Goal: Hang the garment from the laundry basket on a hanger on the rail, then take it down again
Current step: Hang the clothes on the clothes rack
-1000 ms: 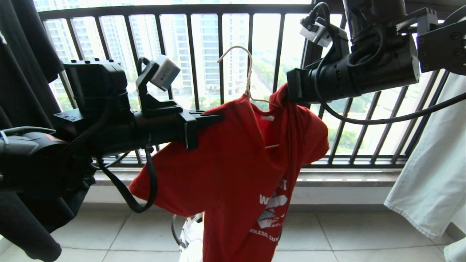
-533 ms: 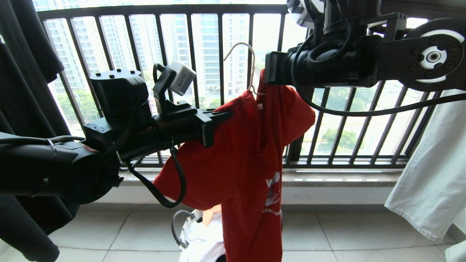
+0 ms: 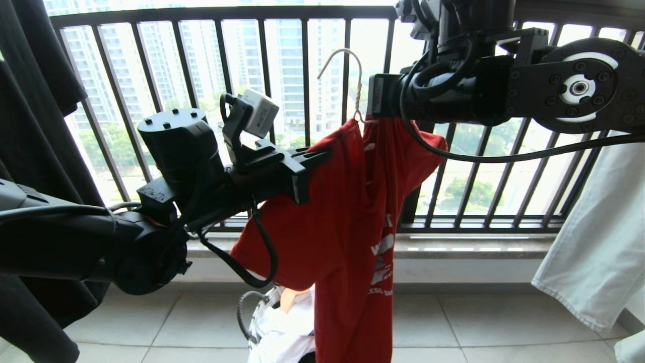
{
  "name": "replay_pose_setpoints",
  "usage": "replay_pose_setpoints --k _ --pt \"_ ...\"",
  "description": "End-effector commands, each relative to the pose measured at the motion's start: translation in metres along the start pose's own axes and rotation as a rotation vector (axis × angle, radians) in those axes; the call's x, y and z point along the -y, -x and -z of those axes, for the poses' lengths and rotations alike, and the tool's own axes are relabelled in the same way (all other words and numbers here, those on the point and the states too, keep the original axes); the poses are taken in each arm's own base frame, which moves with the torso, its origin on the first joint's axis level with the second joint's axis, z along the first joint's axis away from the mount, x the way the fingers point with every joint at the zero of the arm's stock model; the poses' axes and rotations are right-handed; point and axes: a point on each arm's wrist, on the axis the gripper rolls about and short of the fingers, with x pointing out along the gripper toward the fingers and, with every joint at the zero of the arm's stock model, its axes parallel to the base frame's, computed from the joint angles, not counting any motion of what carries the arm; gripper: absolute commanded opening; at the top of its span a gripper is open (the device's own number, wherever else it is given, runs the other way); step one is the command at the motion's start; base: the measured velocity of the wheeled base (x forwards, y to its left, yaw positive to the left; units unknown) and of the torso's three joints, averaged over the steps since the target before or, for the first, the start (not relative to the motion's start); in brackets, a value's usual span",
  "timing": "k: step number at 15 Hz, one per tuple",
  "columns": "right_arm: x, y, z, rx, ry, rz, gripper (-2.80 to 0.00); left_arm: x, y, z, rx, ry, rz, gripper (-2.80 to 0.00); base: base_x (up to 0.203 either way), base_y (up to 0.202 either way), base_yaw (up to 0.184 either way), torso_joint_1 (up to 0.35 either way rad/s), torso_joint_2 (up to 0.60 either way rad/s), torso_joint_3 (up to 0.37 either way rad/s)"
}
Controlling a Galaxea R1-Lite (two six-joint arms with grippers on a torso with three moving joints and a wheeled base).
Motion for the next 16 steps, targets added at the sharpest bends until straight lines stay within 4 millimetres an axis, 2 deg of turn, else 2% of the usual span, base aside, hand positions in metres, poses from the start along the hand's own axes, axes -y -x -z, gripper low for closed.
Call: replay_pose_setpoints --k 1,9,11,16 --pt "-0.001 0.000 0.001 0.002 0.015 0.023 -2.80 0.003 -0.009 0.015 0.000 0.002 -0.024 -2.80 0.000 0.000 0.000 0.000 0.00 0.000" --pt "-0.029 0.010 0.001 0.041 0.017 0.033 -2.80 0.006 -0.025 0.022 0.026 -0.041 -0.111 -2.80 0.000 0.000 0.000 0.000 0.00 0.000" --pt "-0.029 0.010 0.002 0.043 0.016 0.046 -2.80 0.003 -0.028 0.017 0.088 -0.053 -0.148 -2.80 0.000 0.000 0.000 0.000 0.00 0.000" --pt "-0.026 0.007 0.006 0.027 0.023 0.078 -2.80 0.002 -0.029 0.012 0.106 -0.054 -0.165 -2.80 0.000 0.000 0.000 0.000 0.00 0.000"
